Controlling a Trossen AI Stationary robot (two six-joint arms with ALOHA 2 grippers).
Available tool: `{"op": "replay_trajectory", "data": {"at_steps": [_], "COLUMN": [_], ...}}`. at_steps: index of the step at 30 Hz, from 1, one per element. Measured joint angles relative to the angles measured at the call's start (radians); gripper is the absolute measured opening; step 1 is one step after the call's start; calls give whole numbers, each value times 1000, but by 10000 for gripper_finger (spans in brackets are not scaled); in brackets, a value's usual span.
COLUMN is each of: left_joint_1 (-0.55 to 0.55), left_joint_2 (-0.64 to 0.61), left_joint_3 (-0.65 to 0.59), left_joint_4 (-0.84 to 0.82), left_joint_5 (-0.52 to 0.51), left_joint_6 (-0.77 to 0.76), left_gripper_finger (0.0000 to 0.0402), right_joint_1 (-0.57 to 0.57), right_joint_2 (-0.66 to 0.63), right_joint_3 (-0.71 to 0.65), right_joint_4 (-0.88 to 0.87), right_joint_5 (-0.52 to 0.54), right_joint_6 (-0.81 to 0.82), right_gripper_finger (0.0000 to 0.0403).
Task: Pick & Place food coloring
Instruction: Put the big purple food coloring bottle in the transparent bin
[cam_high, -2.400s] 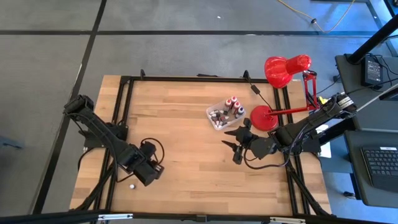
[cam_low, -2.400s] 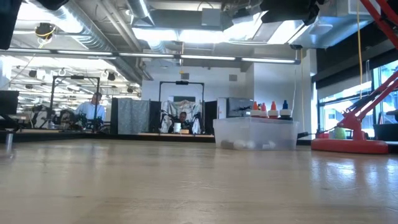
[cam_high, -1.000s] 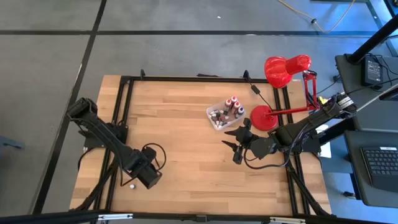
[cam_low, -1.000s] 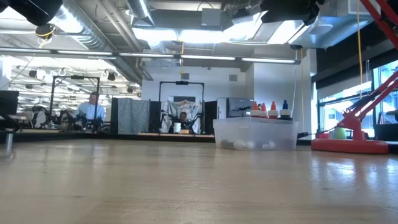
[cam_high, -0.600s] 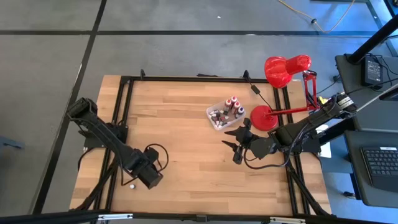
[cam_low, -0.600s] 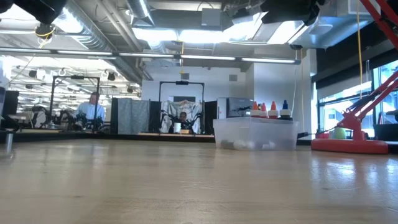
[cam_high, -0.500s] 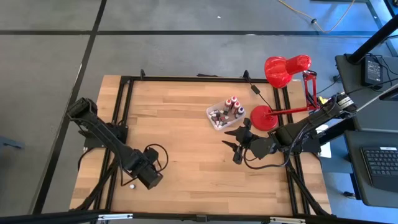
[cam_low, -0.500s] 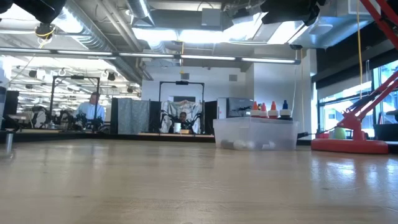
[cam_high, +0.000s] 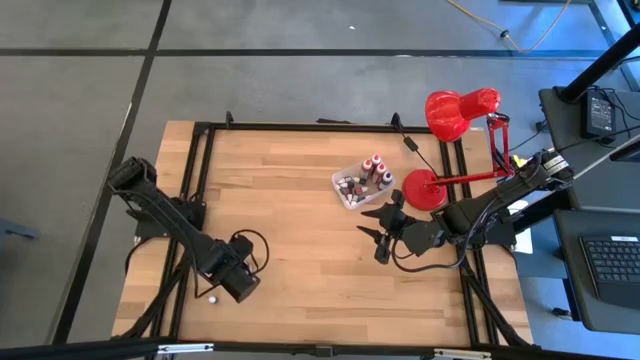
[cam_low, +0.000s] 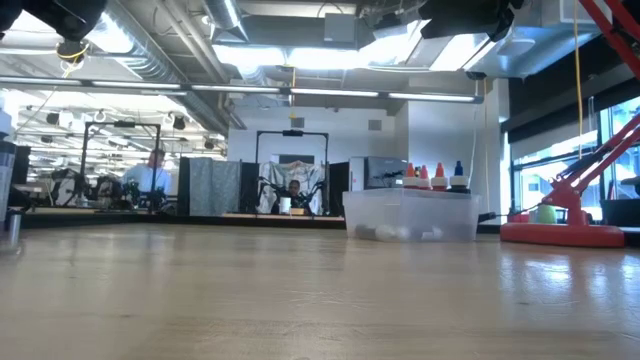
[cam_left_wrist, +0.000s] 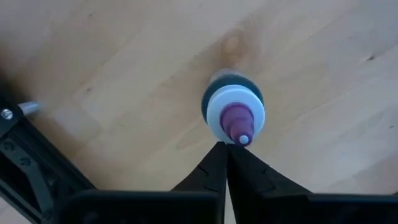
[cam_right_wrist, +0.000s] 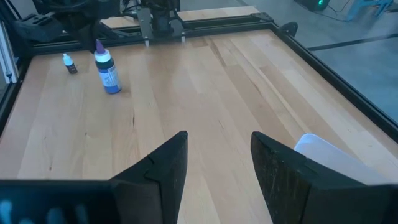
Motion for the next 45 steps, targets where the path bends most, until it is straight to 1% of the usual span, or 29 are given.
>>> {"op": "replay_trajectory", "data": {"at_steps": [3,9,13,19,22,25,30,40,45], "left_joint_1": [-1,-1,-1,-1,-1,-1,-1,-1,-1], "left_joint_2": [0,0,0,0,0,0,0,0,0], "left_joint_3": [-20,-55,-57,-57,-57,-57,-57,-57,-57], "left_joint_4": [5,12,12,12,12,12,12,12,18], "left_joint_5": [-14,-11,19,7,7,7,6,-2,-25], "left_joint_6": [3,4,-5,32,31,6,-12,-45,-23], "left_gripper_finger": [2,7,8,8,10,20,60,180,226], "right_joint_1": [0,0,0,0,0,0,0,0,0], "right_joint_2": [0,0,0,0,0,0,0,0,0], "right_joint_3": [0,0,0,0,0,0,0,0,0], "right_joint_4": [0,3,3,3,3,3,3,2,2], "right_joint_5": [0,-1,-1,-1,-1,-1,-1,-1,-1], "right_joint_6": [0,2,4,4,4,4,4,4,3], "right_gripper_finger": [179,179,179,179,179,179,179,179,179]}}
